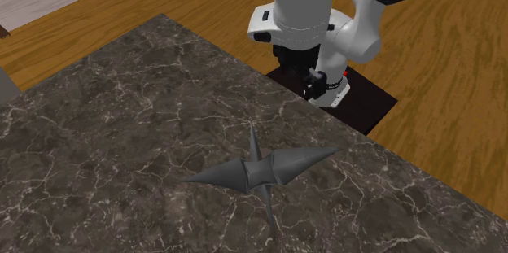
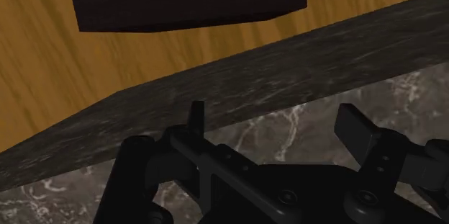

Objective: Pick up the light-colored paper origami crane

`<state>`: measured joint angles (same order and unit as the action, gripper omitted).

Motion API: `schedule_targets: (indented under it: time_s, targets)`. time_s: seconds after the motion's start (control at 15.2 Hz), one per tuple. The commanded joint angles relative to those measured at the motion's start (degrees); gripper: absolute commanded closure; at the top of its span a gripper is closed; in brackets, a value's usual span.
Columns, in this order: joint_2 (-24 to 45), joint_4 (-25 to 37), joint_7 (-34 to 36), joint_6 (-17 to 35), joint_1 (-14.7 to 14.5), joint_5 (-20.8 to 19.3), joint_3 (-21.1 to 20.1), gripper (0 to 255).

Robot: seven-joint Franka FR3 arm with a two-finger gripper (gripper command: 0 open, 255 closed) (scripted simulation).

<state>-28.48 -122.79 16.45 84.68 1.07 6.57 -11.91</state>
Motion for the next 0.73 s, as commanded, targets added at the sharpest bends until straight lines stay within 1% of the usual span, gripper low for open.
schedule_targets:
  time_s: [0.0,0.33,0.66]
  targets:
    - [3.2,3.8,4.5,-0.2,0.3,1.0,-1.7,0]
    - [13.2,15.3,15.4,-0.7,1.0,1.6,-5.5,0]
    - [24.5,29.2,26.4,-2.3,0.8,0.1,-8.5,0]
